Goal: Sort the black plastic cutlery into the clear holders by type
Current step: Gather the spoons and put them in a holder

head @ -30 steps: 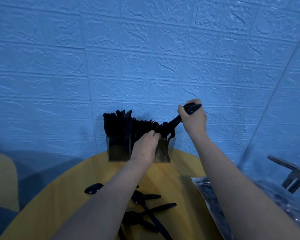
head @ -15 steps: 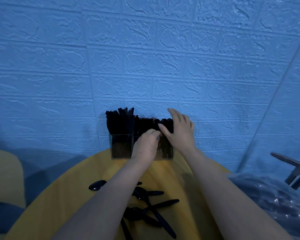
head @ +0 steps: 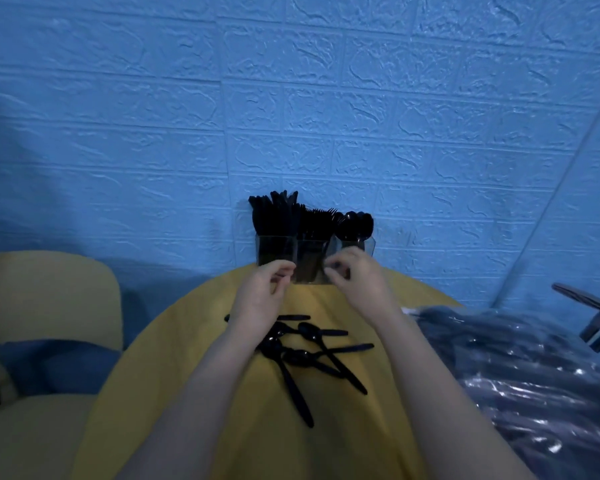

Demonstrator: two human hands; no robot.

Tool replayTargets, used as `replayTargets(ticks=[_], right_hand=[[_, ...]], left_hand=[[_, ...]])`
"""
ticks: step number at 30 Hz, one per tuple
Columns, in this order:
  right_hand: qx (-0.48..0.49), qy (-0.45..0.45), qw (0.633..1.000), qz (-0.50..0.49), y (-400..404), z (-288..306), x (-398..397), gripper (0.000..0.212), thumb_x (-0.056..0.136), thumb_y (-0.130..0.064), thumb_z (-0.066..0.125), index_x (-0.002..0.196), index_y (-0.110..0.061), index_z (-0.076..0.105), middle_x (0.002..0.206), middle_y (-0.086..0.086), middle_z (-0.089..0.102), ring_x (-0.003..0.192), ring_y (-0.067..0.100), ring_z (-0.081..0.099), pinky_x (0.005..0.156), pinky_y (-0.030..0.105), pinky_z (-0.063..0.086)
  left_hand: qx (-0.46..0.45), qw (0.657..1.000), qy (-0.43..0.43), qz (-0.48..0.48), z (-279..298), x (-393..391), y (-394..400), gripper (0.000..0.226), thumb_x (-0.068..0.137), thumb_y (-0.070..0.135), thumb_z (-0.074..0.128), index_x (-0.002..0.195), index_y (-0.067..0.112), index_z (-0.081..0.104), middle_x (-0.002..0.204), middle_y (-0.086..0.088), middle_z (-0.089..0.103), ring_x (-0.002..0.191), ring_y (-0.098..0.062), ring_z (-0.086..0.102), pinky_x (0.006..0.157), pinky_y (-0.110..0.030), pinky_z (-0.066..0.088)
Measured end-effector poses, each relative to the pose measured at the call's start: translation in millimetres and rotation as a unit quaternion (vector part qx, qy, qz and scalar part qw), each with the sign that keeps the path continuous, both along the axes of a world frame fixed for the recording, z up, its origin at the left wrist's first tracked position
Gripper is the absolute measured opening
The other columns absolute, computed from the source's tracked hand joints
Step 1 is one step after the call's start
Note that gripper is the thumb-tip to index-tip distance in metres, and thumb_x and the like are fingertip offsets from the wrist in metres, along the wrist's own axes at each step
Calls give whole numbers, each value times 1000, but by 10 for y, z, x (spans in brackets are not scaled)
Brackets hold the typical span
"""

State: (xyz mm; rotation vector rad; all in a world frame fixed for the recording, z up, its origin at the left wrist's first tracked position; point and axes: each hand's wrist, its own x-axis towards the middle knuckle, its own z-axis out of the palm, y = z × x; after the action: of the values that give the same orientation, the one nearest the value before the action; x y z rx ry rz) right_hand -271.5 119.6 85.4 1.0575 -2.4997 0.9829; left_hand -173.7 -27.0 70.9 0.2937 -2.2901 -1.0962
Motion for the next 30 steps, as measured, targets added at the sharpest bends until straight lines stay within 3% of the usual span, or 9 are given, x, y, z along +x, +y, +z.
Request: replayTargets(ticks=[2,6,9,15,19,21,23,26,30], right_hand=[[69,-59,996,-19,60,-100,214,16,92,-24,61,103,-16,69,103,-1,62,86,11,56,72,25,45],[154,-151,974,-64,148,-318,530,21,89,-35,63,99,-18,69,98,-1,66,85,14,59,75,31,53],[175,-148,970,-86,187,-384,703,23,89,-36,63,101,-18,68,101,1,62,86,16,59,71,28,50],[150,-143,975,-85,242,-377,854,18,93,-29,58,97,-15,69,97,2,64,78,13,58,68,28,51],[128,-173,975,-53,309,-339,887,23,95,-29,56,108,-14,67,95,-6,55,81,10,50,58,18,39],[156,-170,972,-36,361,-323,886,21,93,-26,59,111,-17,66,99,-5,54,85,10,50,64,18,40],[179,-164,969,-31,395,-326,875,18,90,-19,63,108,-19,65,104,-3,58,88,10,52,71,18,43],[181,-154,971,-33,402,-337,894,13,90,-15,63,101,-21,66,104,-2,62,85,9,55,64,14,42],[107,-140,983,-48,458,-201,891,8,91,-16,60,92,-23,63,94,-6,61,79,8,55,61,17,41]], left_hand=[[67,998,14,16,-52,250,29,19,94,7,54,106,17,66,96,8,66,89,-3,59,73,0,39],[266,964,20,15,-176,620,163,18,98,14,48,95,25,61,97,0,69,84,-8,65,75,-23,52],[380,925,25,9,-208,810,291,16,100,18,45,100,20,60,99,-4,69,86,-12,67,72,-25,53],[517,852,73,-26,-320,1053,411,21,98,26,48,109,15,61,99,-3,73,90,-15,70,76,-30,54],[549,829,103,-13,-316,1036,352,19,98,24,48,108,12,60,96,-3,73,83,-12,71,79,-32,54],[557,823,111,-17,-305,1036,347,19,99,22,47,108,12,59,95,-3,72,83,-12,71,80,-32,54],[559,821,112,-20,-298,1030,361,18,99,21,46,107,11,59,95,-5,72,85,-14,70,78,-31,54],[559,821,113,-24,-298,1014,382,17,98,21,48,104,11,60,96,-7,71,86,-17,69,77,-31,54],[551,826,115,-31,-317,1004,366,16,98,20,48,104,12,61,98,-7,71,86,-15,70,75,-29,54]])
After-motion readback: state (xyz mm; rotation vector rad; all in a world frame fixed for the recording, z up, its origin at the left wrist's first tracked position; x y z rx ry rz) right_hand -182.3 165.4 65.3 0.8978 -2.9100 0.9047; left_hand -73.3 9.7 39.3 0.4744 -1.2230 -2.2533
